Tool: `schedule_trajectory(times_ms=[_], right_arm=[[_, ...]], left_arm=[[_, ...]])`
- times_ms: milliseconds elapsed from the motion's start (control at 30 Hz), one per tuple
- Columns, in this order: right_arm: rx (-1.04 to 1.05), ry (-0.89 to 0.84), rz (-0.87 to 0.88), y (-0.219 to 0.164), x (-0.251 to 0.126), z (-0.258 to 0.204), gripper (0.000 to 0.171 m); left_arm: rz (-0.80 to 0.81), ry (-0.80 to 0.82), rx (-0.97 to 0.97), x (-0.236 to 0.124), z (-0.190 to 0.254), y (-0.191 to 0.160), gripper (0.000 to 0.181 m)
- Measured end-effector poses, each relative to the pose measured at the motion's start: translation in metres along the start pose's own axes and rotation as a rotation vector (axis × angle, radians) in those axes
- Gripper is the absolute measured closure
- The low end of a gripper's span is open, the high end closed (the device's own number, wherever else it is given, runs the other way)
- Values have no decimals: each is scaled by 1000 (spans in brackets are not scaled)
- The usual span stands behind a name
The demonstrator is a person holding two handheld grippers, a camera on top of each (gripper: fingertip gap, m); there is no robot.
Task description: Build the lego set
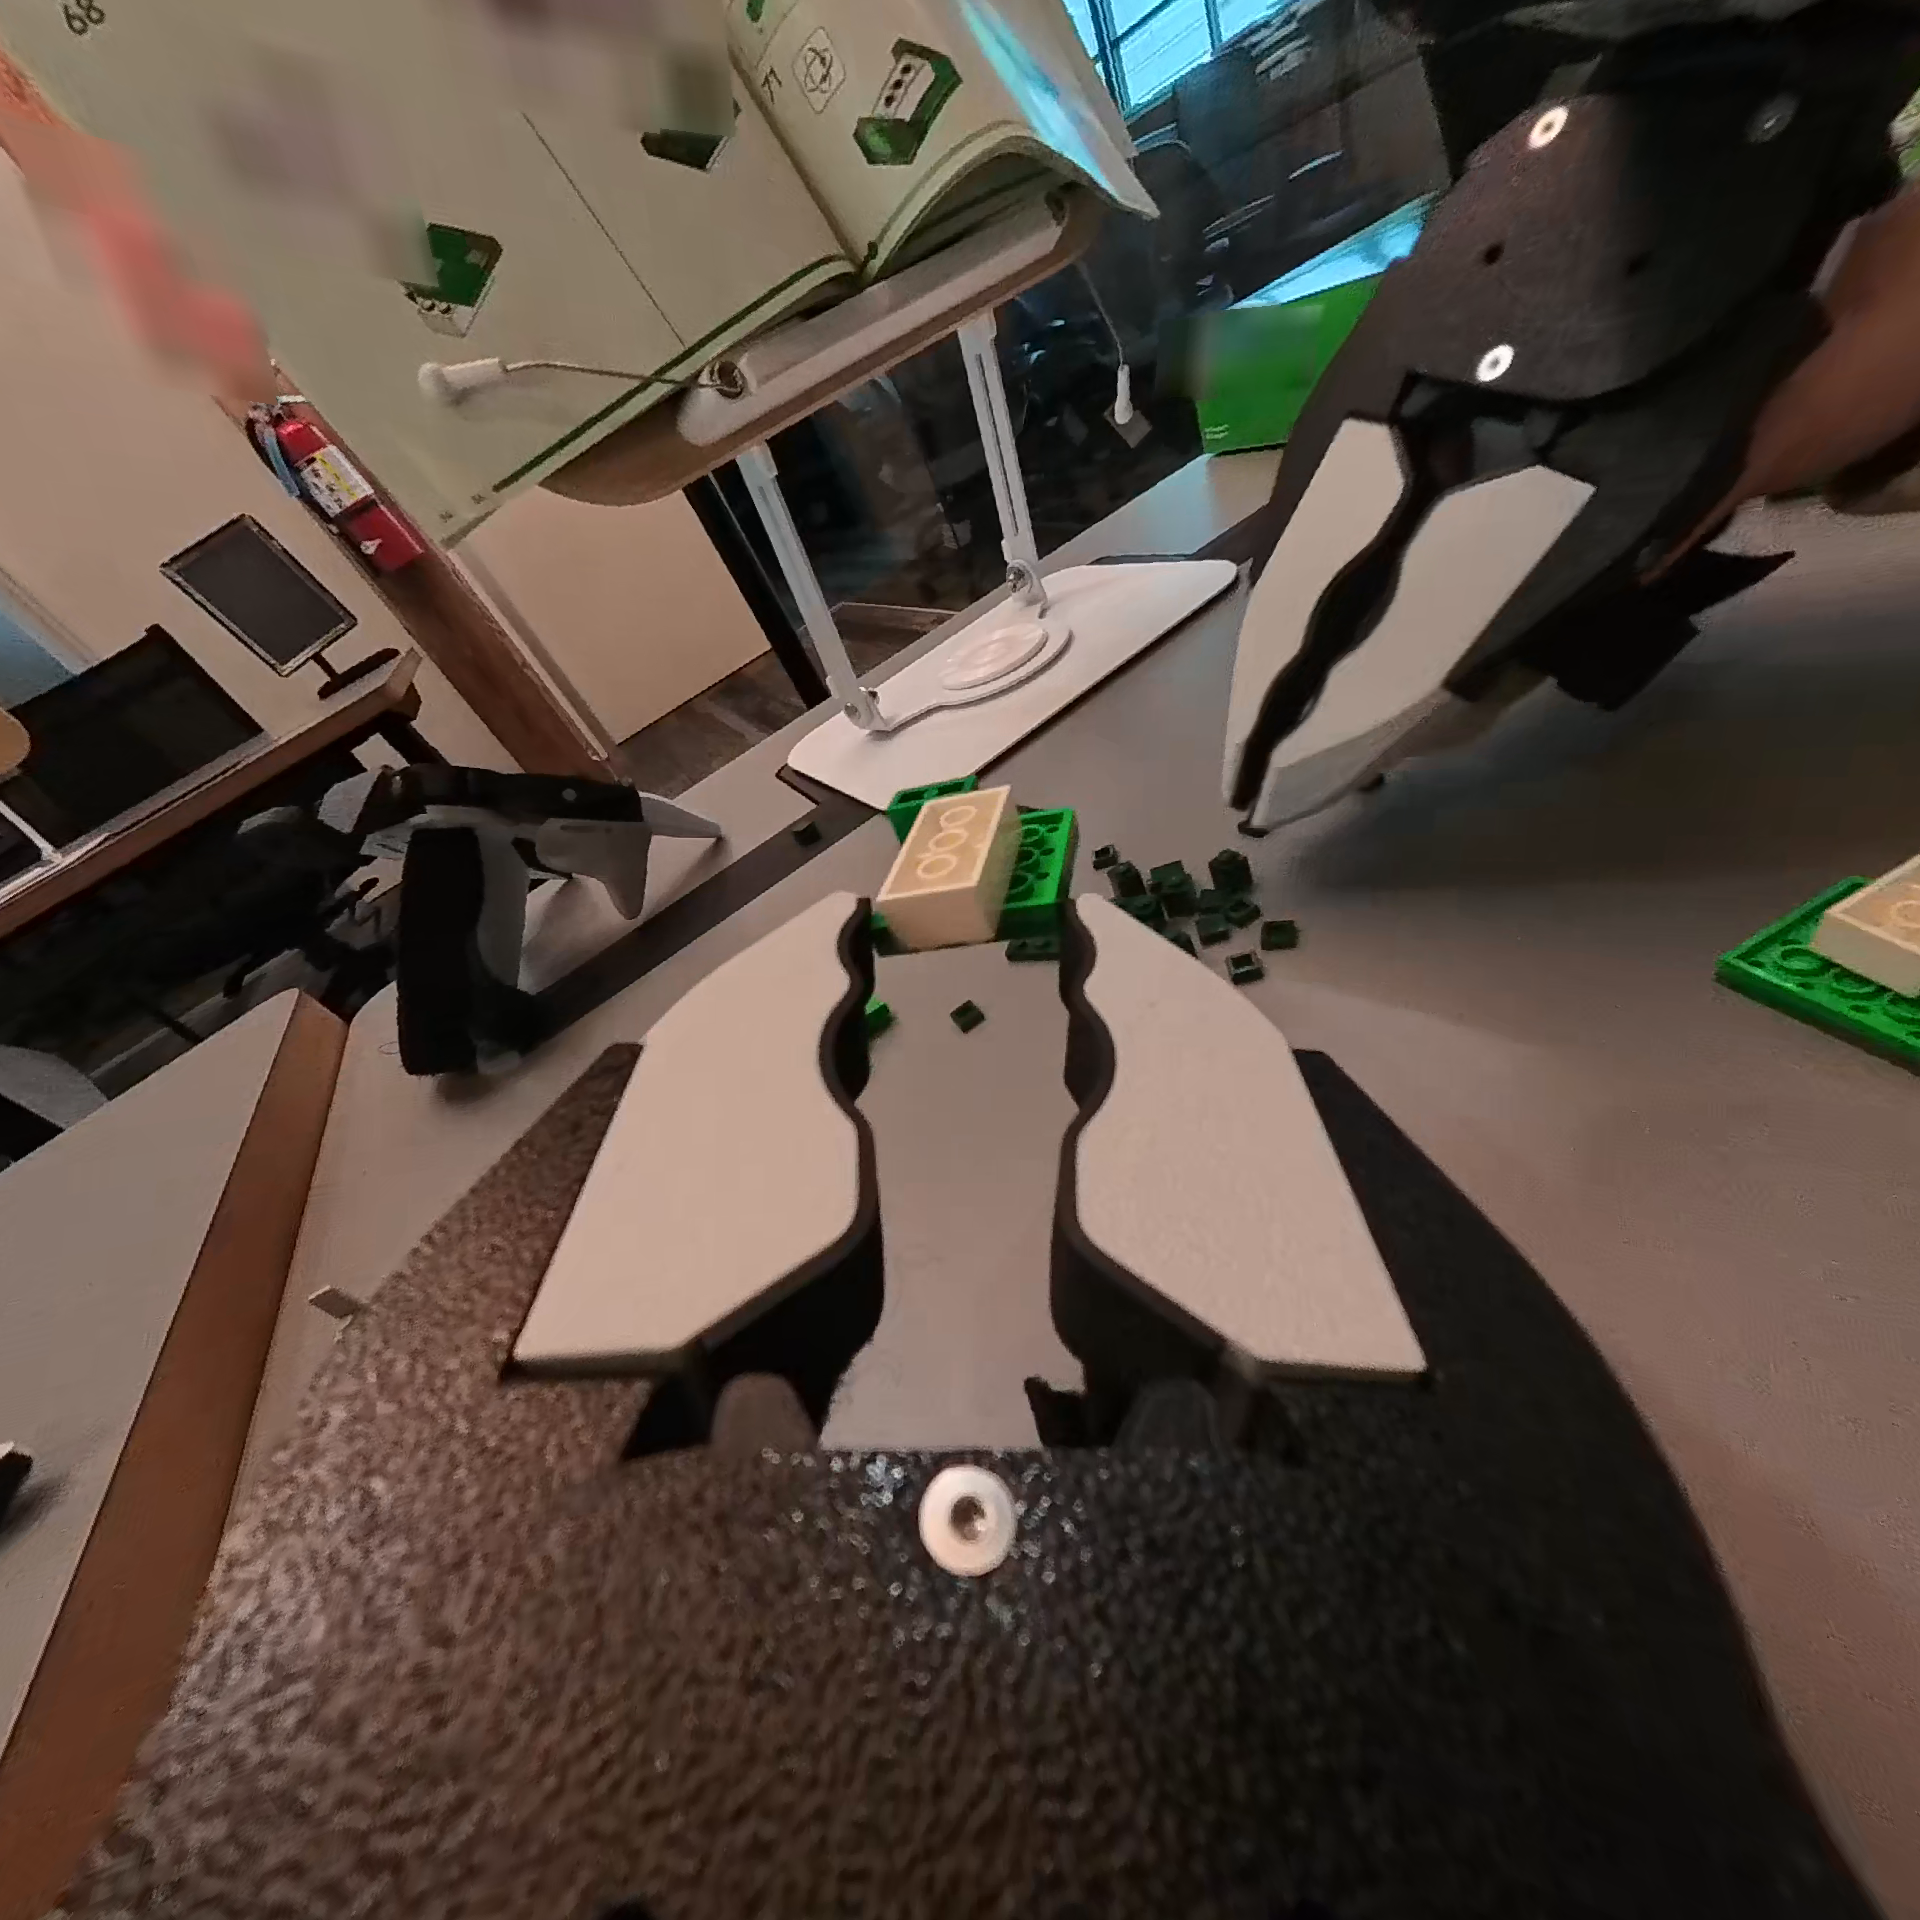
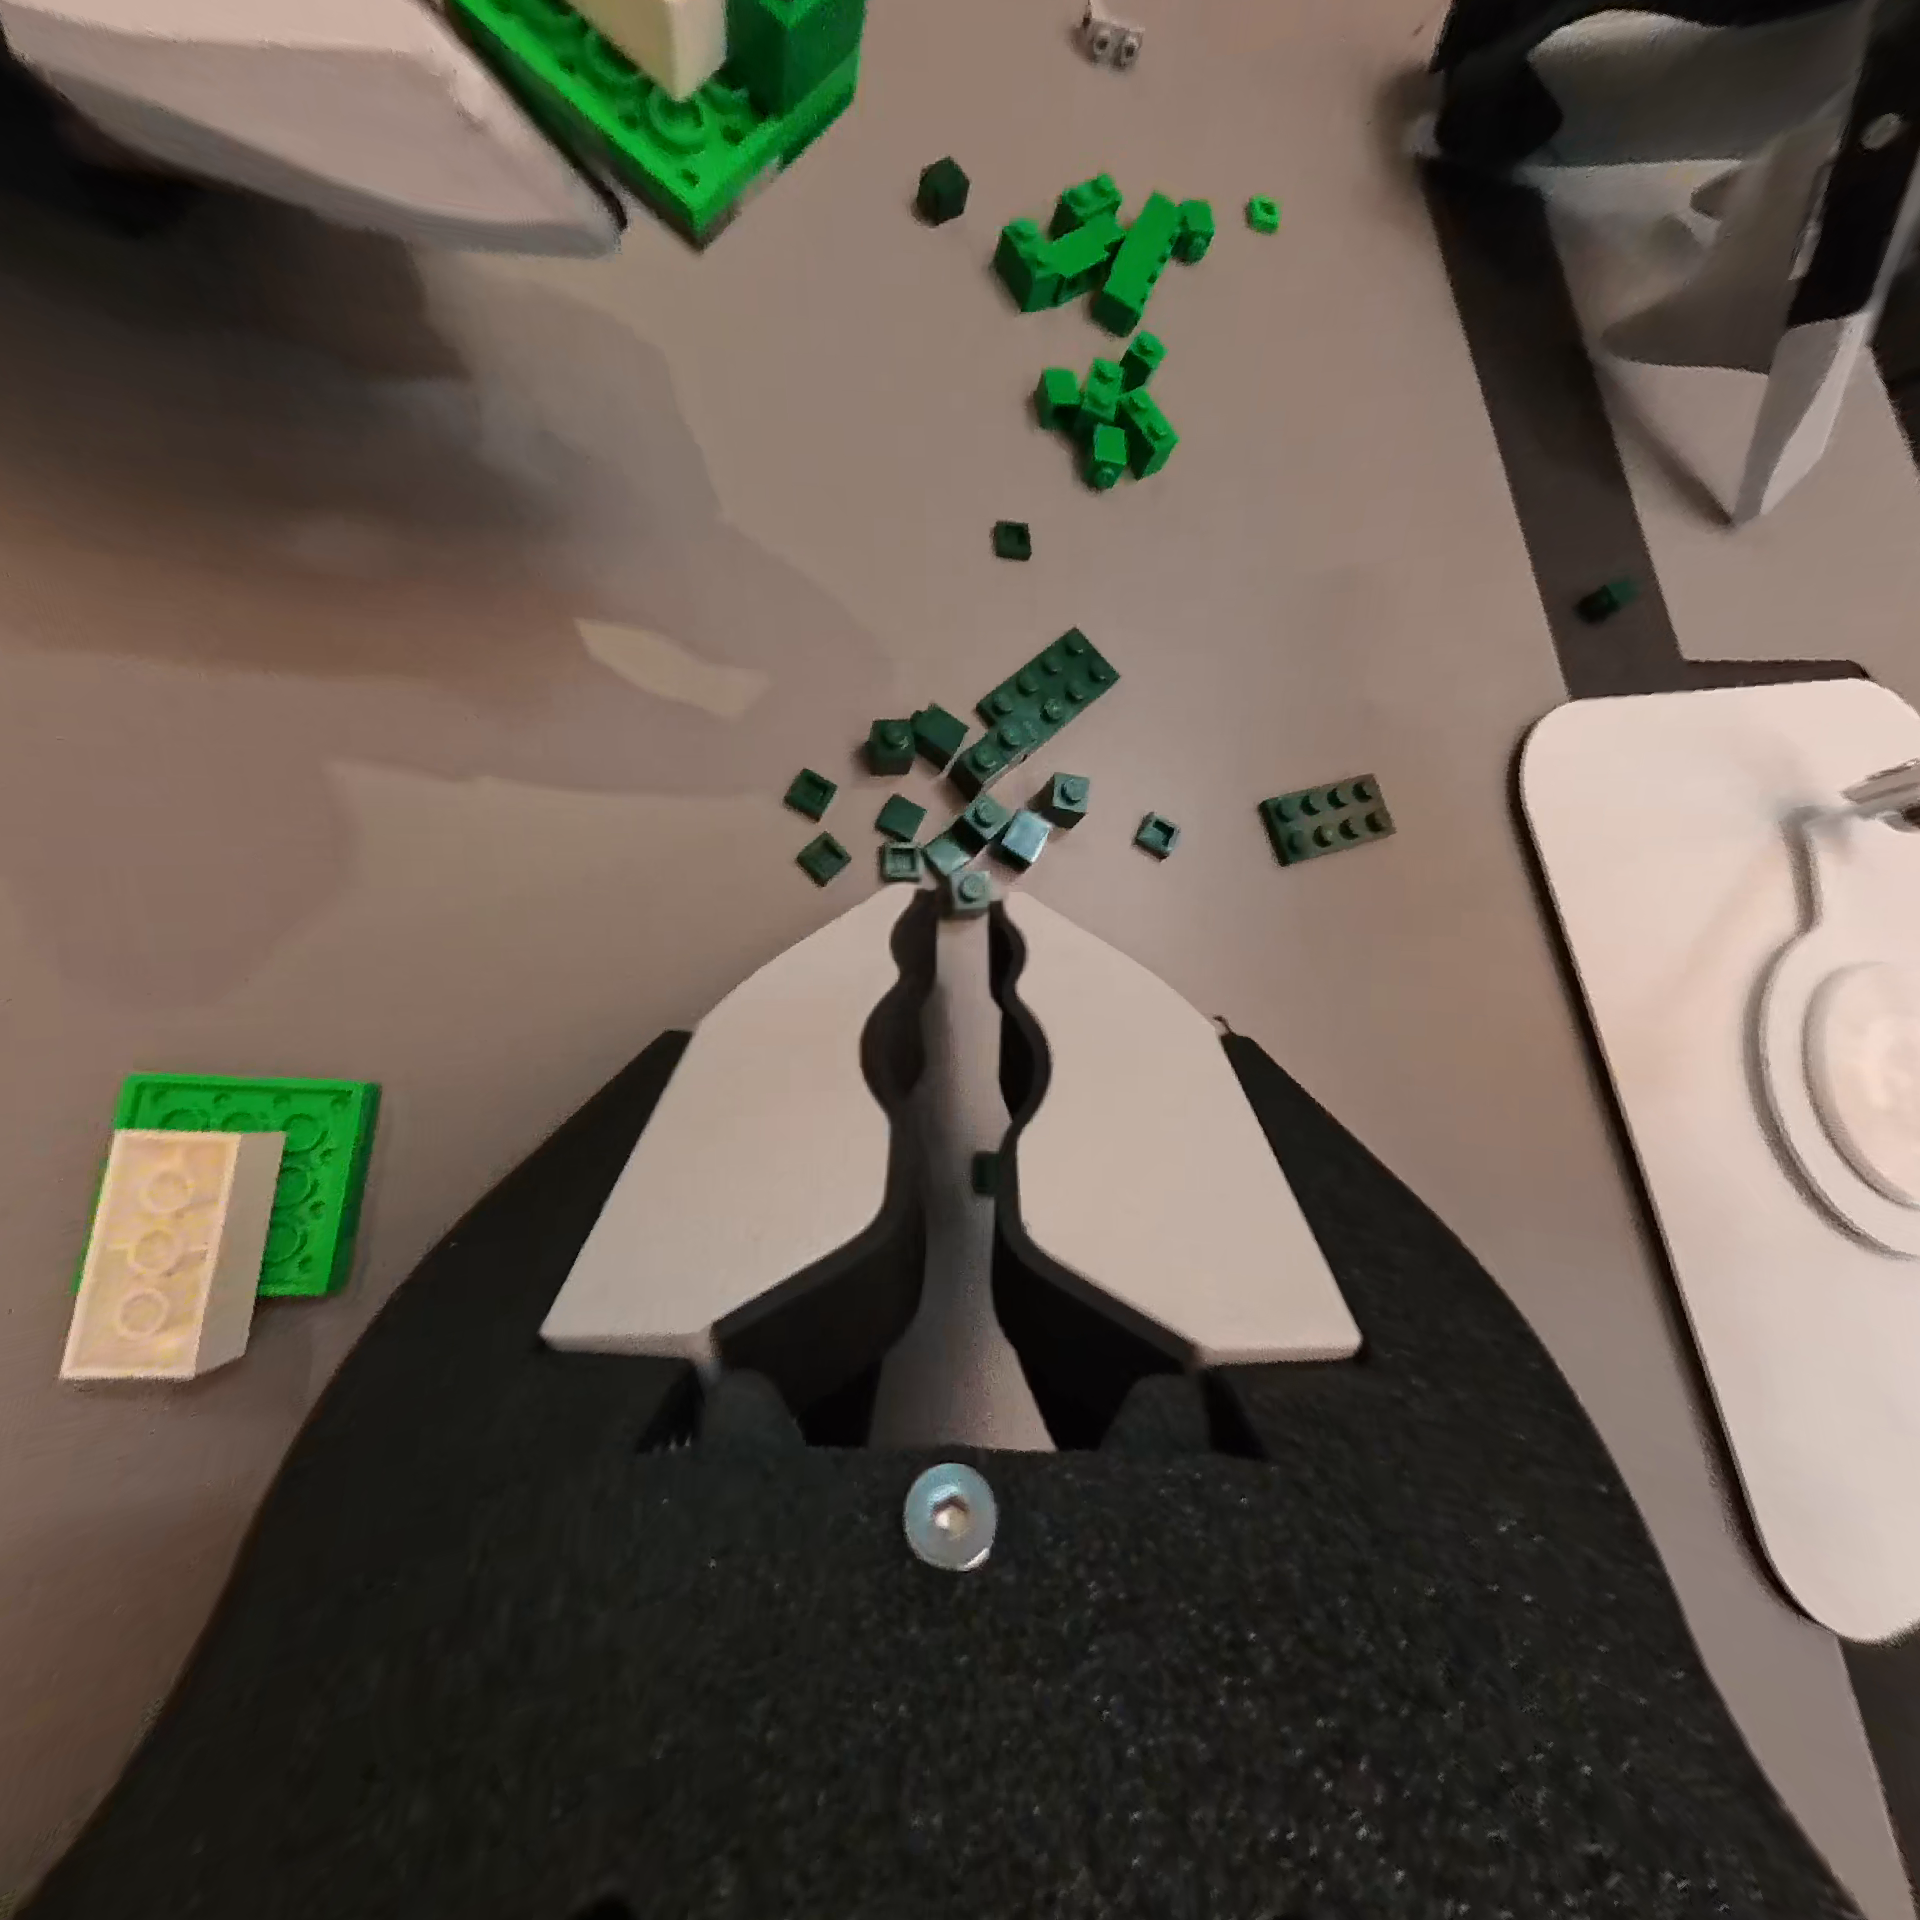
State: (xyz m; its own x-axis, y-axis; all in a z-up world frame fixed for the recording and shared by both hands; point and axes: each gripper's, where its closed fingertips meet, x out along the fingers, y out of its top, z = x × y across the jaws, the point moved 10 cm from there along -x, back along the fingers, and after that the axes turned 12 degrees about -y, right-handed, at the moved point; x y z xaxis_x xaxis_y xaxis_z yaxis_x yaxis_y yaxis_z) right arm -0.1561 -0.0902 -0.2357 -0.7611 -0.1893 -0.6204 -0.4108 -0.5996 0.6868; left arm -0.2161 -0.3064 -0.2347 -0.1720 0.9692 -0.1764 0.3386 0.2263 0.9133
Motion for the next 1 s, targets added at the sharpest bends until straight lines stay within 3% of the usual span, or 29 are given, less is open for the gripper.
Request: schedule_trajectory(times_ms=[167, 500, 733, 1000], right_arm=[[-20, 73, -25, -11, 12, 5, 152], [26, 176, -15, -9, 20, 11, 164], [-123, 113, 70, 24, -10, -16, 164], [-283, 81, 20, 48, -32, -50, 164]], left_arm=[[12, -41, 21, 1, 4, 1, 147], [3, -87, 54, 4, 8, 1, 147], [-23, -173, 102, 8, 17, 2, 147], [-3, -267, 166, 9, 30, 6, 148]])
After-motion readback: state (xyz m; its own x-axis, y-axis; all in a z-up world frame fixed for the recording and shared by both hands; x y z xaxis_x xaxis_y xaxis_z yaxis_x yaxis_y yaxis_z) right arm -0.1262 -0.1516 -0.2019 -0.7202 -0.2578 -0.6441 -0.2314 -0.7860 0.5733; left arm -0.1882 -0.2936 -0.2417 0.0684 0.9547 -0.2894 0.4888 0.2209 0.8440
